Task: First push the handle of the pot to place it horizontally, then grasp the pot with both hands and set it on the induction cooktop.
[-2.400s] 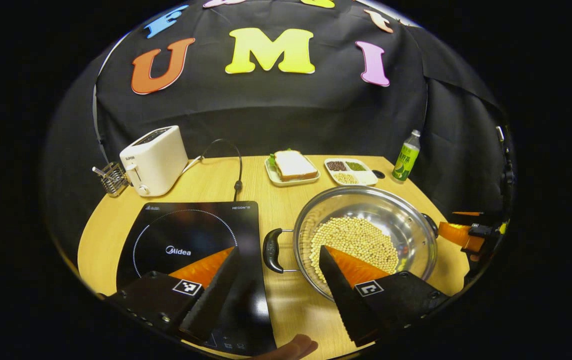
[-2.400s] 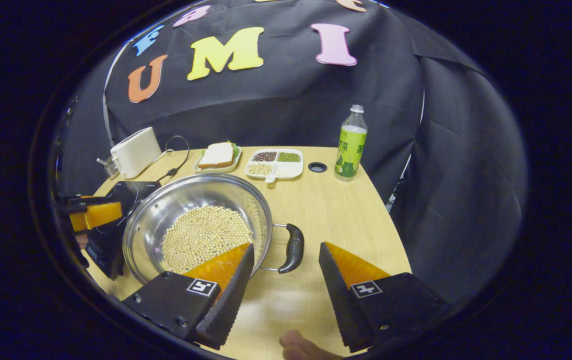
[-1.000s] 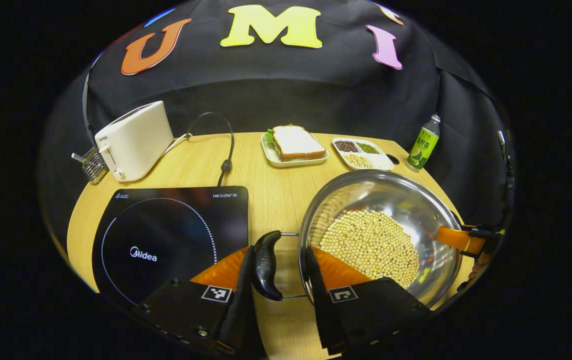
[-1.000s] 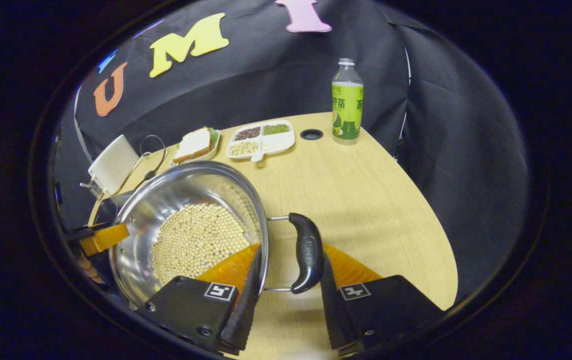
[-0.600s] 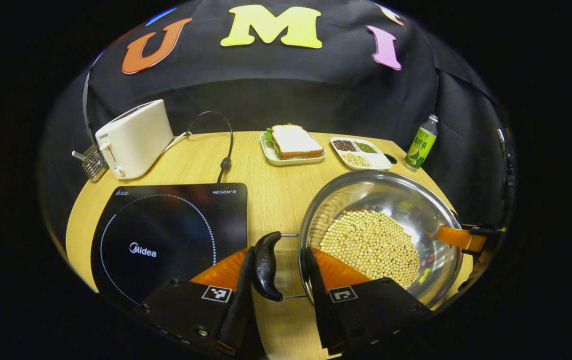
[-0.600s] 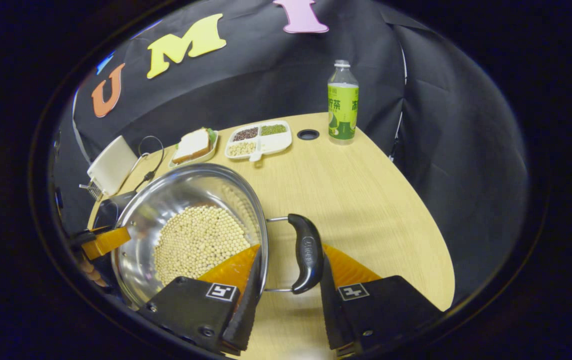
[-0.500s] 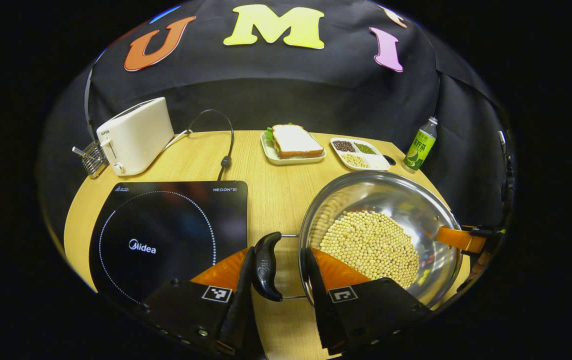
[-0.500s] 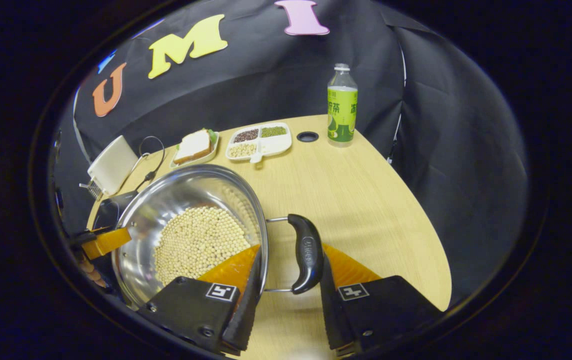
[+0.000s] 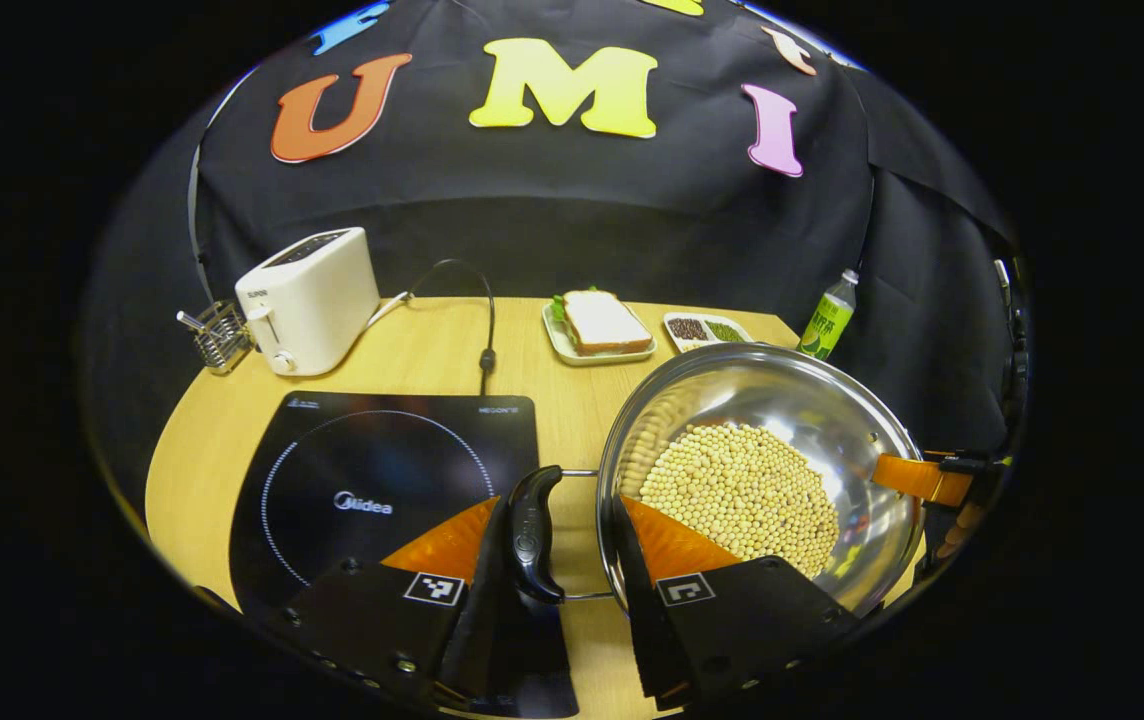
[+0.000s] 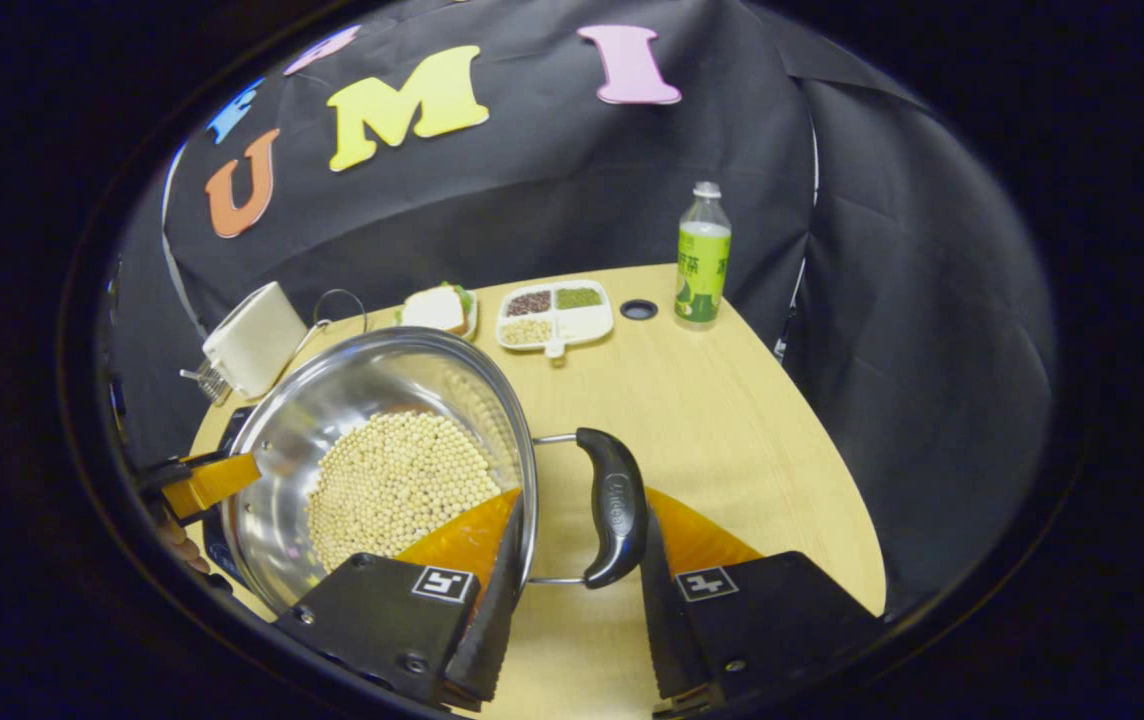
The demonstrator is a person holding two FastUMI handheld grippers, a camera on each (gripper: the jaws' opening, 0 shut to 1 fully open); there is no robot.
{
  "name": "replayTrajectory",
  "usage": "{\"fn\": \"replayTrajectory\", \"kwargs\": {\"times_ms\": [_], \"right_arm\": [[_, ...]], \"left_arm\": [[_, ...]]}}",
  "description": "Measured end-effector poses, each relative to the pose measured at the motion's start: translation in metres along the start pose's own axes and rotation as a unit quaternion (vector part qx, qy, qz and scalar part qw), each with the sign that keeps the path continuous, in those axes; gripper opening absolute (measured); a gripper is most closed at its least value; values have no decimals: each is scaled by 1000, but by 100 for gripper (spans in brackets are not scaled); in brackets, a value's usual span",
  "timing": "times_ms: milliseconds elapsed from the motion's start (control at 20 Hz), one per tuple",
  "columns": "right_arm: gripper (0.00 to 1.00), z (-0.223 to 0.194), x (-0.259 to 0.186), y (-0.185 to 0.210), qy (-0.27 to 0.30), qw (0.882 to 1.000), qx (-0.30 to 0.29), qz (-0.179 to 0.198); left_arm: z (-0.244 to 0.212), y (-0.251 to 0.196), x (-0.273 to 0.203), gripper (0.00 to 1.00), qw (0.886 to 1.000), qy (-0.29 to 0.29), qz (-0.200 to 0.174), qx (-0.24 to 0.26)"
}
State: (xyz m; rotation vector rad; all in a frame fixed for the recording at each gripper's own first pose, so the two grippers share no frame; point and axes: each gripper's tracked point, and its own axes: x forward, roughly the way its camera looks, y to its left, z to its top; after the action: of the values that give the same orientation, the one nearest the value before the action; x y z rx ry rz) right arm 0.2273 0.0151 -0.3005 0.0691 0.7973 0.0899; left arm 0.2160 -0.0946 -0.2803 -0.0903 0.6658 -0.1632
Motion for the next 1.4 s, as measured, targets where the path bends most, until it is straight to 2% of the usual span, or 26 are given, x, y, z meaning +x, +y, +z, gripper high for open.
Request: {"fn": "replayTrajectory", "kwargs": {"times_ms": [400,700,900,1100,1400], "right_arm": [[59,16,-46,102,-28,999,-26,39],[59,15,-43,183,-30,996,-54,61],[59,12,-27,230,-20,995,-66,78],[59,8,-5,264,-14,994,-68,90],[59,5,26,283,-7,993,-72,90]], "left_arm": [[29,83,-72,55,998,-51,33,-14],[29,155,-95,55,996,-62,60,-39],[24,203,-98,55,994,-61,81,-49],[23,232,-88,55,992,-59,98,-51],[17,253,-58,55,992,-49,101,-60]]}}
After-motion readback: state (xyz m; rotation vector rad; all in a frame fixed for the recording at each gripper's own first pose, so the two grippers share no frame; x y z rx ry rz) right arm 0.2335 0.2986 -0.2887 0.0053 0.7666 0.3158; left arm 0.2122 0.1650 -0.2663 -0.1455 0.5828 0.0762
